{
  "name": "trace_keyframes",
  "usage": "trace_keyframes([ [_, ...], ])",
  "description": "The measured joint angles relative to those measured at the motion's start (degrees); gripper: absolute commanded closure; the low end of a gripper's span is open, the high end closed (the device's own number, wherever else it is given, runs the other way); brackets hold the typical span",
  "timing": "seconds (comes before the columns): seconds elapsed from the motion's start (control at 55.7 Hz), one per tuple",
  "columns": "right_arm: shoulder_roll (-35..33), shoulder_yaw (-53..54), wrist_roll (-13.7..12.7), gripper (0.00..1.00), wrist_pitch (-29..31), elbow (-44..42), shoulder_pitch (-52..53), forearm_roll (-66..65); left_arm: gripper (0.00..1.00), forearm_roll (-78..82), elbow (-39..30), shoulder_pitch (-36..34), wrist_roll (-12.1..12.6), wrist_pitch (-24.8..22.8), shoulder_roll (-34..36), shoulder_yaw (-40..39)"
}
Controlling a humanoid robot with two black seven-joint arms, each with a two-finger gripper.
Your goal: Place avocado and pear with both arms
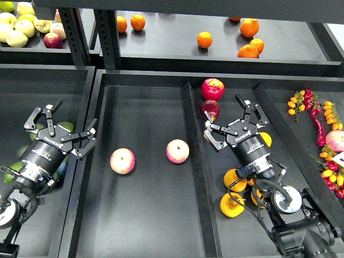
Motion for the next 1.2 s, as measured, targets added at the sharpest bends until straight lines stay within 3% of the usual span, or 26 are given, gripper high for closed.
trace_keyframes([
  [0.485,0.0,1.6,-0.1,0.00,0.0,0.8,-2.8,-0.1,0.00,0.0,-3.7,2.7,0.4,2.3,0.0,1.7],
  [1.203,0.0,1.1,-0.3,0.00,0.0,1.1,-6.5,-2.8,0.00,0.0,-3.9,3.9,1.0,2.5,0.0,6.3],
])
